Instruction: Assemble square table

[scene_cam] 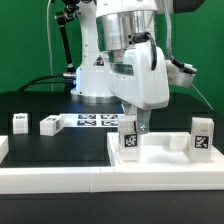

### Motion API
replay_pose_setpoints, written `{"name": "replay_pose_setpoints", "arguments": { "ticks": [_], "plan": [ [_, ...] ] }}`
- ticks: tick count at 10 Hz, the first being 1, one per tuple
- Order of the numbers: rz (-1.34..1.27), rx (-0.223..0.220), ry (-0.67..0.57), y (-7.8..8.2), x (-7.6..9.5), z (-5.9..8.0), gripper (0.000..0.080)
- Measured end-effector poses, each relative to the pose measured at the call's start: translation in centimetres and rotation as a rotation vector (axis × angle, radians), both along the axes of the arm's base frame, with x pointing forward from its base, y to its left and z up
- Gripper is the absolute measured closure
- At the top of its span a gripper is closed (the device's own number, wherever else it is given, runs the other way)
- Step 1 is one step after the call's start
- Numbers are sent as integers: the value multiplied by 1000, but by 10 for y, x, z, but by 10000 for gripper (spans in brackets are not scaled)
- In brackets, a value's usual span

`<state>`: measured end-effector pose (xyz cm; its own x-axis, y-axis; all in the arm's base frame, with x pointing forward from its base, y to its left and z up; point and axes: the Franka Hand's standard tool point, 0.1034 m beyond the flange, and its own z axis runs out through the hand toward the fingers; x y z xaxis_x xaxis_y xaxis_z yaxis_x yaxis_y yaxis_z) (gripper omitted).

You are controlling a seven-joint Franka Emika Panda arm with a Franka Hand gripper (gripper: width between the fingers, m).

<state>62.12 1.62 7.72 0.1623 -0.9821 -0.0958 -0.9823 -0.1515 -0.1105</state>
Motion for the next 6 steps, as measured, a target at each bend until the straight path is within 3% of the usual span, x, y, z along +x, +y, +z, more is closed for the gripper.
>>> {"name": "replay_pose_setpoints", "arguments": {
  "ticks": [1, 2, 3, 6],
  "plan": [
    [33, -3, 0, 0, 0, 0, 272],
    [58, 1, 14, 3, -2, -1, 272],
    [152, -8, 3, 4, -1, 0, 174],
    [423, -33, -33, 1, 0, -1, 151]
  ]
}}
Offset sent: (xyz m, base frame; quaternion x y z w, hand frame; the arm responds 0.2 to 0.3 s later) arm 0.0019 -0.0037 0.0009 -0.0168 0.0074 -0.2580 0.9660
